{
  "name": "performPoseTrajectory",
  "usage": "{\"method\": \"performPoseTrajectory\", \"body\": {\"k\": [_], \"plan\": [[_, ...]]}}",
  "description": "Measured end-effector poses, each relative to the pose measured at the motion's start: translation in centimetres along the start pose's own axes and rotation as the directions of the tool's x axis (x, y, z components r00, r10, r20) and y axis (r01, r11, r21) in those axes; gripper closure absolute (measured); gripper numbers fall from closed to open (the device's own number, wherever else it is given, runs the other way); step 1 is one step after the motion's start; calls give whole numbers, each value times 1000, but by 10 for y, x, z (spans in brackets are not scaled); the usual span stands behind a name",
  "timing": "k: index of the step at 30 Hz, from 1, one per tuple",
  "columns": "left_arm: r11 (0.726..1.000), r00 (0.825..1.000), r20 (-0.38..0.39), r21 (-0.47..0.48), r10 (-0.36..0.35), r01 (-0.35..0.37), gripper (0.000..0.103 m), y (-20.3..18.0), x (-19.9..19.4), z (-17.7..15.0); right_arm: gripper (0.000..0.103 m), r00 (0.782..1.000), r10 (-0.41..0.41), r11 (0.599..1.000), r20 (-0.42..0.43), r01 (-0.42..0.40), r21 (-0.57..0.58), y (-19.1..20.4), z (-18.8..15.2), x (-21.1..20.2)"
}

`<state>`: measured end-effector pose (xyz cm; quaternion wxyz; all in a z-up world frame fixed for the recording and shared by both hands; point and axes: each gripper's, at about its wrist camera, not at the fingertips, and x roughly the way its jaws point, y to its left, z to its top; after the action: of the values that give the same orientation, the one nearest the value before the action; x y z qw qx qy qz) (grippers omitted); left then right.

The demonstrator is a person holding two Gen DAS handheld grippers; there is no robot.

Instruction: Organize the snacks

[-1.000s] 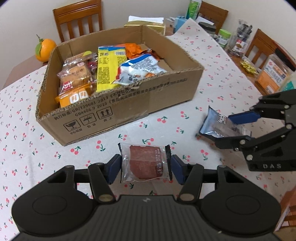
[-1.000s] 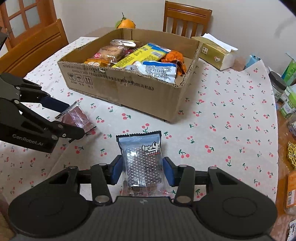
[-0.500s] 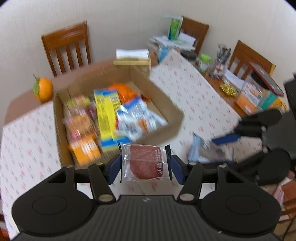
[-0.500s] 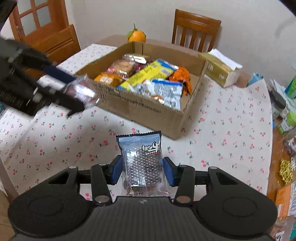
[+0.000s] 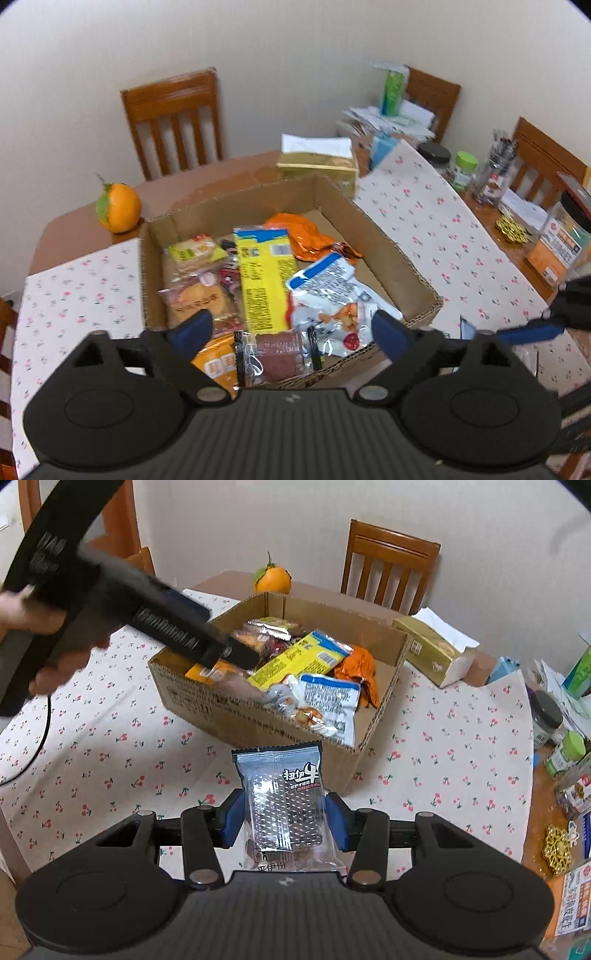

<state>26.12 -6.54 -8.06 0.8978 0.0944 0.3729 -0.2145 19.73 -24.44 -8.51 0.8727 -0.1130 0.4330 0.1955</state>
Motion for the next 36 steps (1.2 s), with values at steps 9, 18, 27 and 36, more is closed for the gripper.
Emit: {"method": "performPoseTrajectory", "body": {"k": [9,18,27,36], "plan": [[991,989,83,-58,126,-121,2,5,-48,-39,51,999,-37,999,39,38,-13,-9,29,1],[976,978,64,-106,198,-191,2,6,-67,-67,51,996,-32,999,79,33,-12,-19,84,37],[967,968,62,-92,242,-236,2,3,-80,-76,19,996,-78,996,38,76,50,-27,103,85],[961,970,37,-150,240,-232,2,13,-80,-67,0,977,-209,969,-30,212,131,-3,82,50]]}}
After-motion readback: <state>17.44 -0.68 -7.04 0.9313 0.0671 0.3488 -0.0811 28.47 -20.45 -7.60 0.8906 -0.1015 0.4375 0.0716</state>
